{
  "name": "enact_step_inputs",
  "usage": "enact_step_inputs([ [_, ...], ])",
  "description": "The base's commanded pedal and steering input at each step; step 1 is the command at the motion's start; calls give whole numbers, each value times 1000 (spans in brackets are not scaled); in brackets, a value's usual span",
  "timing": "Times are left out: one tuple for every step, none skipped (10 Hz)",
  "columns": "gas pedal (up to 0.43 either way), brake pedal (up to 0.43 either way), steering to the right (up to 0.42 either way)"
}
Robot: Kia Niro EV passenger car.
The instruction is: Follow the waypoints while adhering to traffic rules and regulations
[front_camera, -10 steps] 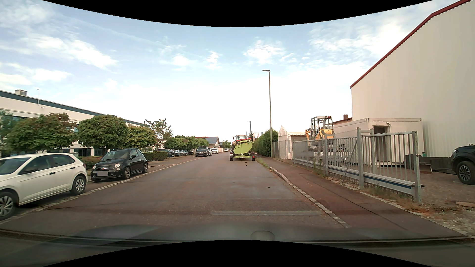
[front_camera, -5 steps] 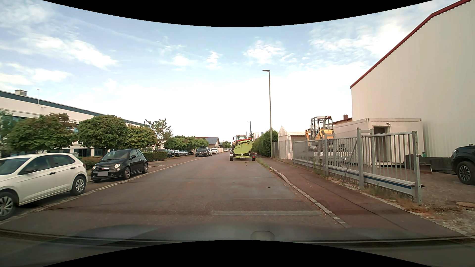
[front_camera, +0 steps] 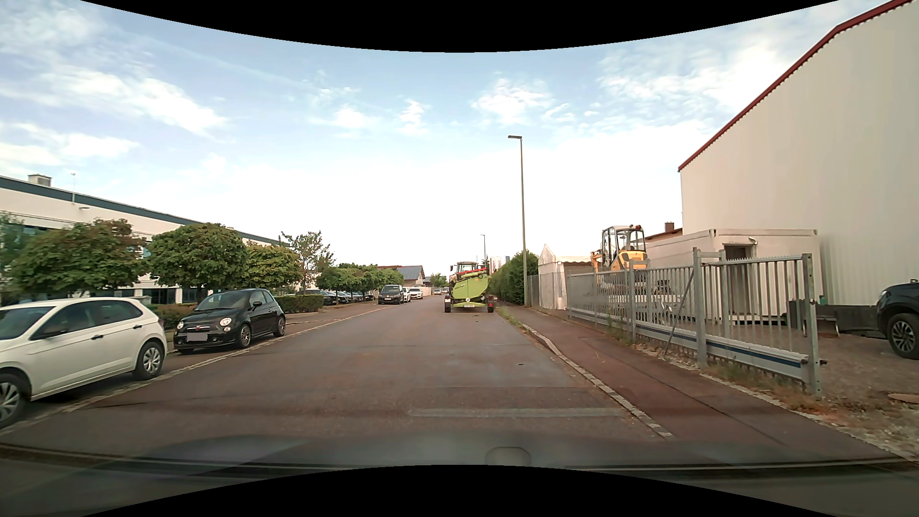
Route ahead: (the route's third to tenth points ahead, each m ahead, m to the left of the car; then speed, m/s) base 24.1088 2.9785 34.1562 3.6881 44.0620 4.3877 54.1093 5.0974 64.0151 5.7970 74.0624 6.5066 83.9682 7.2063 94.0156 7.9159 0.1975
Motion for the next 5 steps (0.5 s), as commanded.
enact_step_inputs([
  [8, 0, -81],
  [8, 0, -106],
  [8, 0, -123],
  [20, 0, -139],
  [59, 0, -149],
])
